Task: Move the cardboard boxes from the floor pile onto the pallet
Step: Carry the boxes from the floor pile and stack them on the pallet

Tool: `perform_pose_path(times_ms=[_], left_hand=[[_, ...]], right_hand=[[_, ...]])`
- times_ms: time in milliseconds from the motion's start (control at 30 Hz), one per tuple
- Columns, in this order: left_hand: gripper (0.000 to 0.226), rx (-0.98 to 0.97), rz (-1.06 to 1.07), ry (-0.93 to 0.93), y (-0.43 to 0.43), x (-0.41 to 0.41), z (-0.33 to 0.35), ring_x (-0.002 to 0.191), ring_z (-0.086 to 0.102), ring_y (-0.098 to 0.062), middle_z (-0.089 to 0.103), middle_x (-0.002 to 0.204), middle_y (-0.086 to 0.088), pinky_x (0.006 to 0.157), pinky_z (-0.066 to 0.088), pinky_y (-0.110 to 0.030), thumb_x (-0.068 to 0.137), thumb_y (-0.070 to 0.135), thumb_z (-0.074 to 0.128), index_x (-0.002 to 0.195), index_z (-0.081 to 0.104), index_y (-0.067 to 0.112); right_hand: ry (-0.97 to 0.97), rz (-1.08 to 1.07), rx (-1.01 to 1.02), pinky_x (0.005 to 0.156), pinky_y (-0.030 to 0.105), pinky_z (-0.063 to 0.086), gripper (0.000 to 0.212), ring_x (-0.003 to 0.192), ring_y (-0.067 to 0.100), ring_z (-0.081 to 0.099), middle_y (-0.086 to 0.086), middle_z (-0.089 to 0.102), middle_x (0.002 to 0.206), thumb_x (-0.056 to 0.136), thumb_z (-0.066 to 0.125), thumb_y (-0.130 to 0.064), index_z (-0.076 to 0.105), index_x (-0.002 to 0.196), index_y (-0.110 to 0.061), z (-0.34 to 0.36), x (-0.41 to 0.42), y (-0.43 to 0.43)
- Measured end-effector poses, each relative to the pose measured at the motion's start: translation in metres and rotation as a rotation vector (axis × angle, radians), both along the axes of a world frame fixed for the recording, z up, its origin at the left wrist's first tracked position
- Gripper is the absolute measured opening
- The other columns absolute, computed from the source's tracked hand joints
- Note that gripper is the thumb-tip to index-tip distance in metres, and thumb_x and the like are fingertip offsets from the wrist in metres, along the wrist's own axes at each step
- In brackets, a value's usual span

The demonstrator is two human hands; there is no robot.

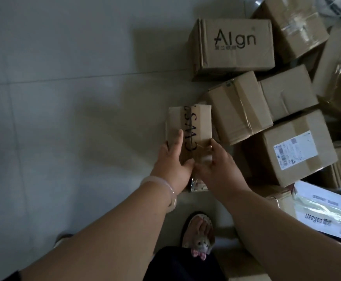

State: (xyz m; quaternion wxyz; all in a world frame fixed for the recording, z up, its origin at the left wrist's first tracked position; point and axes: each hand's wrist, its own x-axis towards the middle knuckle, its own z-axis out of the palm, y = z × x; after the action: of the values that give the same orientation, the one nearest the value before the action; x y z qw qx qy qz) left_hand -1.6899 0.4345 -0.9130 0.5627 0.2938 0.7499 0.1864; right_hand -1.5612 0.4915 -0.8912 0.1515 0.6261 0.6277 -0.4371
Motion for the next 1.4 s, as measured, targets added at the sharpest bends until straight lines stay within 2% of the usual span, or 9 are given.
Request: perform_pose_path(times_ms=[133,200,500,600,700,800,967,1167,1400], left_hand=[[0.092,0.012,0.168,0.036,-0.019,-0.057,0.026,0.134,0.04,-0.022,0.031,0.149,-0.004,0.105,0.032,-0.027,0.09,0.042,0.065,0.153,-0.001,0.046],[0.106,0.028,0.277,0.117,-0.033,-0.089,0.046,0.126,0.039,-0.016,0.031,0.144,-0.004,0.095,0.029,-0.021,0.079,0.048,0.074,0.154,0.0,0.042],[0.127,0.027,0.695,0.251,-0.123,-0.219,0.132,0.104,0.034,-0.012,0.022,0.127,0.007,0.084,0.043,-0.028,0.058,0.055,0.084,0.15,-0.003,0.046],[0.118,0.069,0.86,0.127,-0.163,-0.255,0.156,0.108,0.043,-0.015,0.034,0.132,0.005,0.074,0.046,-0.026,0.058,0.052,0.084,0.147,0.005,0.055],[0.098,0.223,1.042,-0.121,-0.204,-0.283,0.178,0.118,0.054,-0.018,0.052,0.129,0.011,0.093,0.052,-0.048,0.05,0.049,0.077,0.131,0.026,0.067],[0.085,0.284,1.151,-0.251,-0.243,-0.298,0.2,0.114,0.059,-0.015,0.06,0.125,0.017,0.099,0.049,-0.05,0.05,0.05,0.075,0.119,0.032,0.075],[0.094,0.31,1.328,-0.191,-0.306,-0.313,0.231,0.119,0.057,-0.019,0.055,0.136,0.009,0.103,0.045,-0.051,0.064,0.048,0.063,0.142,0.015,0.065],[0.092,0.267,1.307,0.098,-0.376,-0.346,0.276,0.113,0.047,-0.003,0.032,0.144,0.016,0.094,0.045,-0.033,0.074,0.054,0.06,0.129,-0.01,0.077],[0.087,0.307,1.236,0.208,-0.475,-0.405,0.318,0.133,0.041,-0.015,0.031,0.153,0.009,0.11,0.038,-0.047,0.09,0.049,0.057,0.126,-0.016,0.079]], right_hand=[[0.257,-0.131,-0.046,0.09,0.039,0.055,0.057,0.11,0.012,0.061,-0.006,0.054,0.138,0.092,0.056,-0.028,0.04,0.144,-0.044,0.028,-0.06,-0.007],[0.343,-0.091,-0.041,0.093,0.043,0.054,0.052,0.112,0.013,0.059,-0.007,0.054,0.136,0.09,0.048,-0.033,0.043,0.138,-0.051,0.049,-0.097,-0.016],[0.472,0.402,-0.026,0.109,0.03,0.035,0.057,0.13,0.007,0.041,-0.015,0.049,0.14,0.087,0.032,-0.054,0.04,0.143,-0.048,0.138,-0.244,-0.076],[0.447,0.658,0.013,0.109,0.028,0.026,0.059,0.138,0.012,0.032,-0.01,0.039,0.152,0.092,0.038,-0.058,0.03,0.149,-0.043,0.151,-0.284,-0.086],[0.296,0.754,-0.001,0.114,0.032,0.018,0.073,0.148,0.017,0.017,-0.011,0.011,0.163,0.091,0.046,-0.063,0.012,0.153,-0.046,0.156,-0.32,-0.092],[0.315,0.636,-0.18,0.106,0.032,0.032,0.093,0.137,0.017,0.035,-0.01,0.021,0.161,0.077,0.06,-0.074,0.009,0.152,-0.051,0.168,-0.35,-0.111],[0.398,0.778,-0.179,0.097,0.029,0.038,0.111,0.125,0.009,0.04,-0.01,0.033,0.153,0.059,0.061,-0.083,0.011,0.152,-0.051,0.198,-0.399,-0.169],[0.447,1.048,-0.063,0.097,0.032,0.04,0.102,0.116,0.005,0.033,-0.012,0.028,0.149,0.075,0.069,-0.068,0.001,0.15,-0.053,0.246,-0.462,-0.238],[0.45,1.269,-0.107,0.11,0.046,0.039,0.103,0.134,0.012,0.033,-0.012,0.022,0.155,0.078,0.067,-0.065,-0.01,0.147,-0.059,0.298,-0.548,-0.328]])
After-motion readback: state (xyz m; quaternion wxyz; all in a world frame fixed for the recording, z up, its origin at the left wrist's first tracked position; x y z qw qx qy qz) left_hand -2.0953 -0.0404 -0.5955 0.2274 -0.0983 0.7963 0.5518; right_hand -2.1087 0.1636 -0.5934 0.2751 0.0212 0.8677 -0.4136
